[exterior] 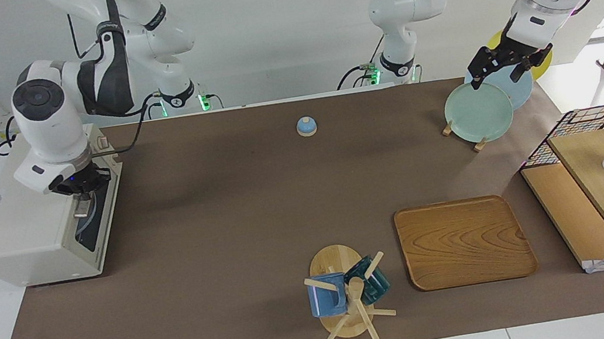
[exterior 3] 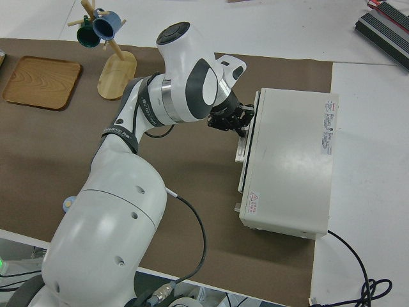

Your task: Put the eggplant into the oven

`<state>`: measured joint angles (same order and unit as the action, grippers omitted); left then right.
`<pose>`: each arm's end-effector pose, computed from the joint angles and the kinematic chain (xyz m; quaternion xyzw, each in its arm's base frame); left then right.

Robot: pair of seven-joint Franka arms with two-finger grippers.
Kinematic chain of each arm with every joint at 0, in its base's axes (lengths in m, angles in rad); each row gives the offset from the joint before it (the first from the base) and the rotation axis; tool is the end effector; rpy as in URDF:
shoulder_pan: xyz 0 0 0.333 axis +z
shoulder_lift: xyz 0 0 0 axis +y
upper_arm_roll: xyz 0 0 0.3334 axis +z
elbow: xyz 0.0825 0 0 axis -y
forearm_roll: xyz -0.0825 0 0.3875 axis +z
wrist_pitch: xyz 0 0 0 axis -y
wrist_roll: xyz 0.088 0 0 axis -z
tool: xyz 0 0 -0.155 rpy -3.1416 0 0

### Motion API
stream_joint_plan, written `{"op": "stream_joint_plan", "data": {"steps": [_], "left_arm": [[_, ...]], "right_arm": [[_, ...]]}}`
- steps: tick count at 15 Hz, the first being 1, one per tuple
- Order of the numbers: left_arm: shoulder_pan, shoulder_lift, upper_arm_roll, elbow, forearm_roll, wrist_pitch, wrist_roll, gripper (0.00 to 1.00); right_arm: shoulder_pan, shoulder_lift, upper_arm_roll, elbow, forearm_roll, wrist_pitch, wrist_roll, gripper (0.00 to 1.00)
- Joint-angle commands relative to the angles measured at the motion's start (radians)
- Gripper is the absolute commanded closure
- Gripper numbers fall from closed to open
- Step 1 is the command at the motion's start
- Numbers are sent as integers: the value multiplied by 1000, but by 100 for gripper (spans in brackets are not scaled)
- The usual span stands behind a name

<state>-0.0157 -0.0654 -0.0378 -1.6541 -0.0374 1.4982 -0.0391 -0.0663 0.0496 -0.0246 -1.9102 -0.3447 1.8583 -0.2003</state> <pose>0.5220 -0.0346 0.5844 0.9988 -0.0076 -0.0460 0.0154 0.5573 -0.0926 0.4349 0.9792 0.1106 -0.0730 0.1534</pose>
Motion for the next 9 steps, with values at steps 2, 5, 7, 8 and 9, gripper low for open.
{"op": "stream_joint_plan", "data": {"steps": [2,5,7,8,9], "left_arm": [[10,-13,-7,-7,14,5,1,0],[10,-13,-7,-7,14,5,1,0],[10,-13,-7,-7,14,5,1,0],[10,-13,-7,-7,14,5,1,0],[10,-13,-7,-7,14,5,1,0]], "right_arm": [[-3,19,6,64,12,-71,-8,96],[-3,22,8,184,107,-166,-11,89],[-1,19,11,227,194,-206,-10,79],[2,16,24,238,238,-211,-10,68],[2,13,31,246,272,-211,-10,33]]}}
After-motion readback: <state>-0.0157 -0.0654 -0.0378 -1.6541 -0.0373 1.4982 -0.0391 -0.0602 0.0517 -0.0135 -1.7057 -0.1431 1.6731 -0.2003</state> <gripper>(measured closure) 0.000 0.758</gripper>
